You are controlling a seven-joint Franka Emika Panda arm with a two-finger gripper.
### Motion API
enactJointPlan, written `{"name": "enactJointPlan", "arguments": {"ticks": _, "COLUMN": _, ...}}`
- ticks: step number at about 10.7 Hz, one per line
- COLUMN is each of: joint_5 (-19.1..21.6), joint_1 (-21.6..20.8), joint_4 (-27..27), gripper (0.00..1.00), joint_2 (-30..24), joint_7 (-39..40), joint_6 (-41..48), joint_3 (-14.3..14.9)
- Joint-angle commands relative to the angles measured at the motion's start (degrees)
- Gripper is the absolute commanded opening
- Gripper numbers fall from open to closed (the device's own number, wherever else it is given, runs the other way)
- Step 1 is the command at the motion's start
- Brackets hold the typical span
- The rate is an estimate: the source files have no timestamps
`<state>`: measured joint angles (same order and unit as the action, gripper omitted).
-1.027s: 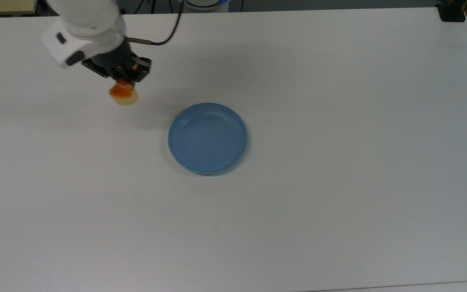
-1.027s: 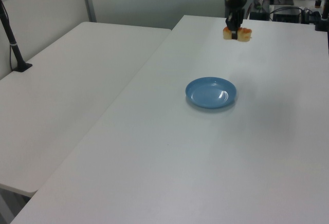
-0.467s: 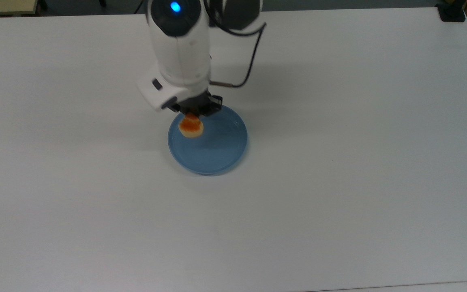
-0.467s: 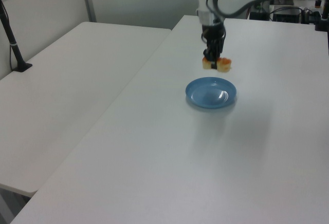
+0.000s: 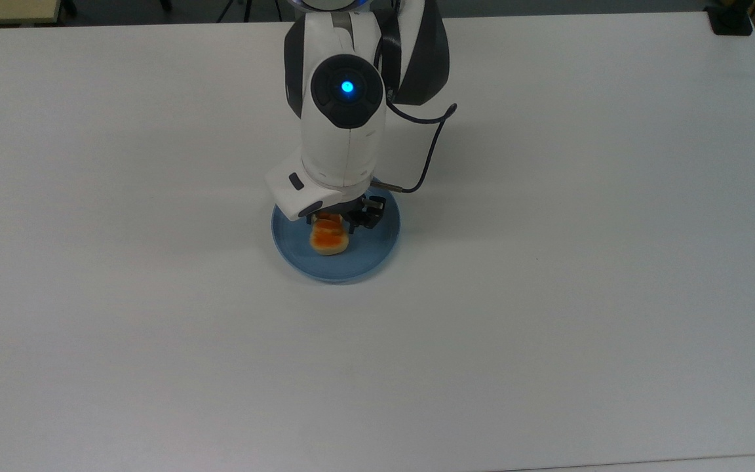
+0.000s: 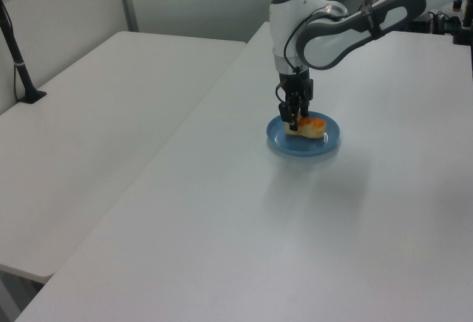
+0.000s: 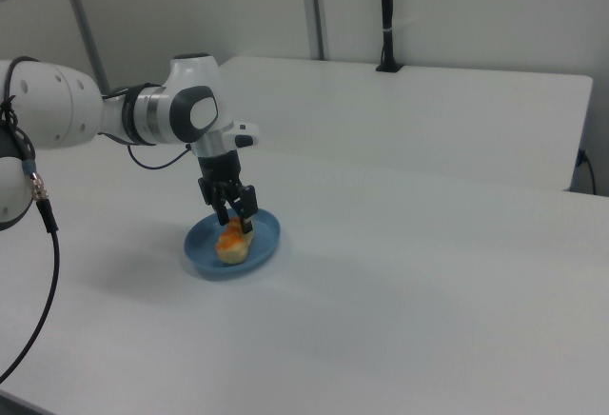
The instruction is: Put the bread on a plate
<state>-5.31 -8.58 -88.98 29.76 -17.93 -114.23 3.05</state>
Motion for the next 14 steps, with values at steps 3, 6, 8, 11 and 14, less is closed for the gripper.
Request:
{"name": "enactJointPlan", "arguments": {"ticks": 3, "joint_5": -1.2, "joint_1": -0.9, "joint_4": -1.1, "gripper": 1.0, "joint_2": -5.8, "joint_7": -1.2, "joint_6": 2.5, "joint_3": 1.1}}
{"name": "enactJointPlan", "arguments": {"ticks": 6, "joint_5": 0.6, "joint_1": 3.6, "joint_4": -1.0, "gripper": 1.0, "joint_2": -14.5, "joint_7": 5.8, "joint_6": 9.1, "joint_3": 0.8}}
{"name": "enactJointPlan", "arguments": {"ticks": 8, "joint_5": 3.9, "joint_1": 7.1, "joint_4": -0.9, "gripper": 1.0, "joint_2": -19.1, "joint_7": 13.8, "joint_6": 14.4, "joint_3": 1.0}}
{"name": "enactJointPlan", "arguments": {"ticks": 11, "joint_5": 4.8, "joint_1": 9.0, "joint_4": -0.4, "gripper": 1.0, "joint_2": -22.7, "joint_7": 17.9, "joint_6": 17.7, "joint_3": 1.8}}
{"name": "enactJointPlan", "arguments": {"ticks": 14, "joint_5": 4.4, "joint_1": 8.9, "joint_4": -0.6, "gripper": 1.0, "joint_2": -22.6, "joint_7": 17.7, "joint_6": 17.7, "joint_3": 1.8}}
